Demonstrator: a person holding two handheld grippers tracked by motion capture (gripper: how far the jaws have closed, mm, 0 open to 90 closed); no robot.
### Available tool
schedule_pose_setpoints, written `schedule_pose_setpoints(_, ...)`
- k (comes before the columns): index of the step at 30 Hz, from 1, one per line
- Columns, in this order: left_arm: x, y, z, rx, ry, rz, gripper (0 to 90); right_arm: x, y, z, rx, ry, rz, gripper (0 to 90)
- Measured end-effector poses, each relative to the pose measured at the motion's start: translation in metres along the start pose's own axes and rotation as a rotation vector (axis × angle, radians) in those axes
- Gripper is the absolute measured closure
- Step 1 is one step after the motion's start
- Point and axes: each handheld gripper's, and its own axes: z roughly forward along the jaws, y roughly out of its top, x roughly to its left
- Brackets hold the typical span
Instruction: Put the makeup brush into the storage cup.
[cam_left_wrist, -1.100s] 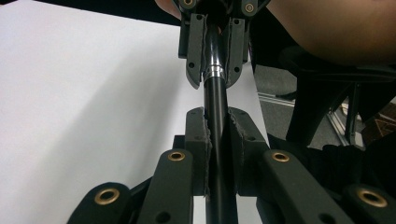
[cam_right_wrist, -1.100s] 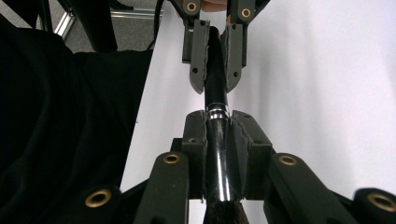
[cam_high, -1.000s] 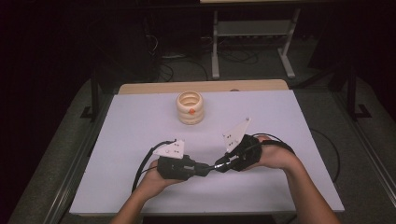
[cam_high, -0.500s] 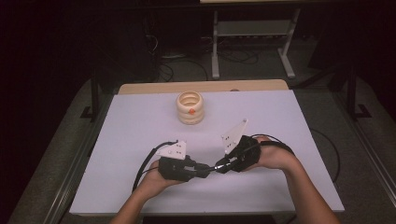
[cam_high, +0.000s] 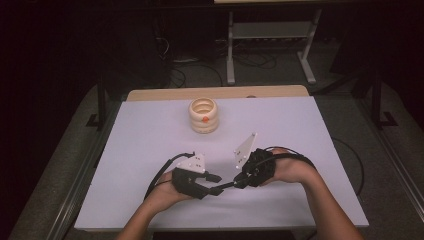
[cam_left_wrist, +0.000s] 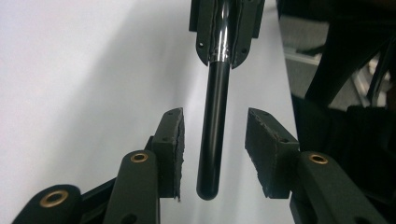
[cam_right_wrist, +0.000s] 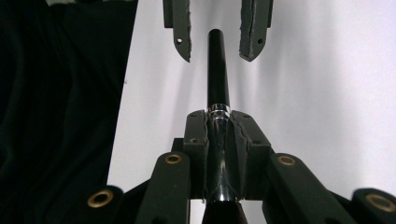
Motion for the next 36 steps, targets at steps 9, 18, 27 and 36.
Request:
schedule_pose_setpoints(9,-0.006,0.009,0.01,0.068,-0.008,0.007,60.2,0.003,0.005,0.007,0.043,0.008,-0.01,75.8)
schedule_pose_setpoints(18,-0.006,0.013,0.015,0.095,-0.012,0.017,65.1,0.004,0.01,0.014,0.055,0.021,-0.019,75.9)
schedule_pose_setpoints(27,-0.007,0.016,0.019,0.139,-0.003,0.049,71.6,0.005,0.012,0.016,0.055,0.028,-0.02,75.8)
schedule_pose_setpoints(36,-0.008,0.017,0.022,0.158,0.0,0.062,77.1,0.006,0.013,0.018,0.062,0.028,-0.021,75.9)
